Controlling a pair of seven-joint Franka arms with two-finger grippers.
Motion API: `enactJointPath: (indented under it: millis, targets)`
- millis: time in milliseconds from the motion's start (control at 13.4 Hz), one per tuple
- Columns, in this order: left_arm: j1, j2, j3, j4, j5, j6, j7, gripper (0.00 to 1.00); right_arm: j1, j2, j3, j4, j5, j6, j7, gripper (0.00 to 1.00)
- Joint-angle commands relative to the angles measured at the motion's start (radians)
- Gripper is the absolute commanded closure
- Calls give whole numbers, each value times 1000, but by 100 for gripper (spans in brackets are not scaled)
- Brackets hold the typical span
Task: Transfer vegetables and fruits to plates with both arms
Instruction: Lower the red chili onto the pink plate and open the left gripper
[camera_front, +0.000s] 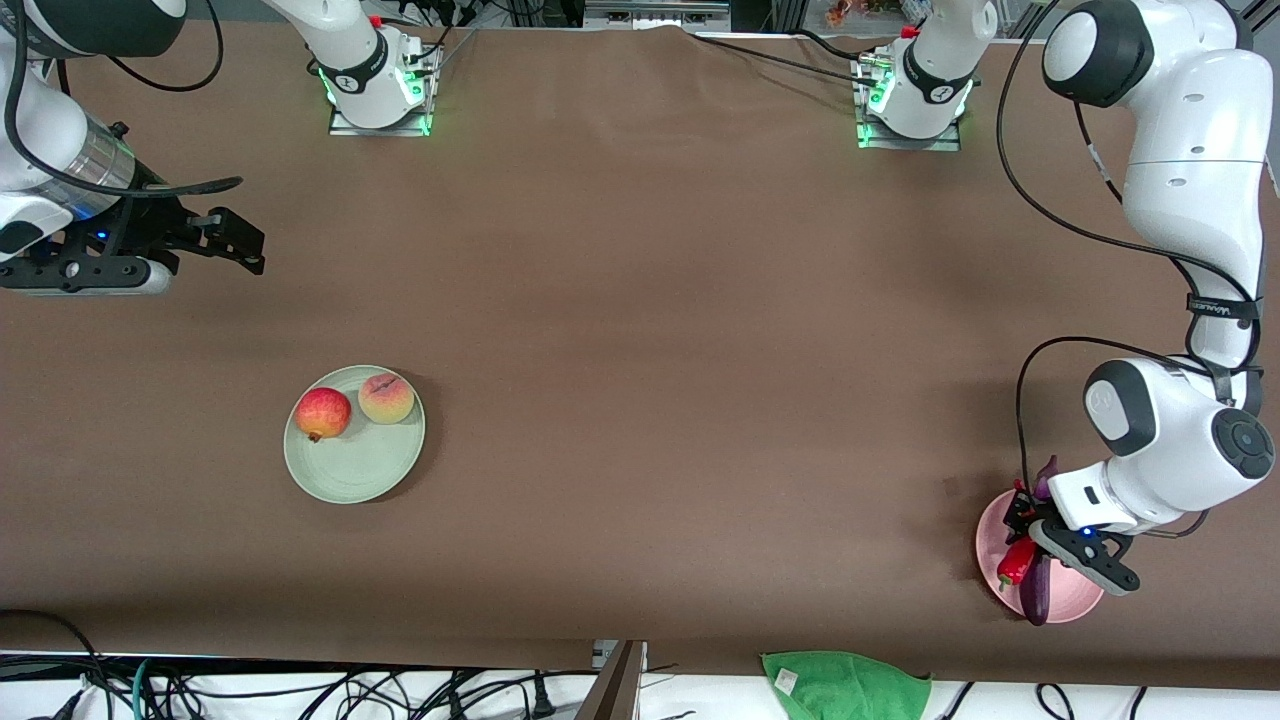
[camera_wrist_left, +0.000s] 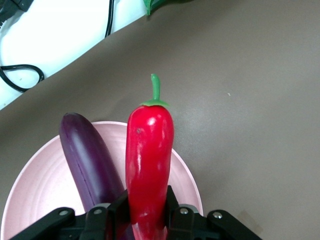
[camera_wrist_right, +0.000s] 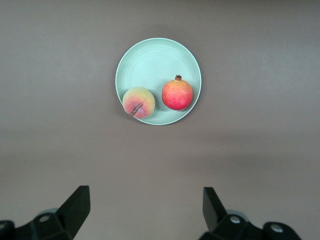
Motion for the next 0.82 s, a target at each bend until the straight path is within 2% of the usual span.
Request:
enactJointPath:
  millis: [0,150,299,449,524,748]
  targets:
    - [1,38,-7,60,-36,1,32,86,-18,-9,23,6,-17,-11,-10,0]
    - [1,45,-7,67,-49,3,34,84,-18,-7,23,4,-17,-10,-11,1]
    - [1,51,-7,74,-51,3,31,50,-18,-10,21,6,-17,-13,-11,1]
    - [12,51,-7,81,-65,3,31,8,-18,-9,21,4,-17,-13,-11,1]
    - [15,55,-5,89,-88,0,32,0,-18,-9,21,4,-17,-13,-11,1]
    - [21,36,-7,89,-91,-34,25,0,-18,-9,21,4,-17,-13,-11,0]
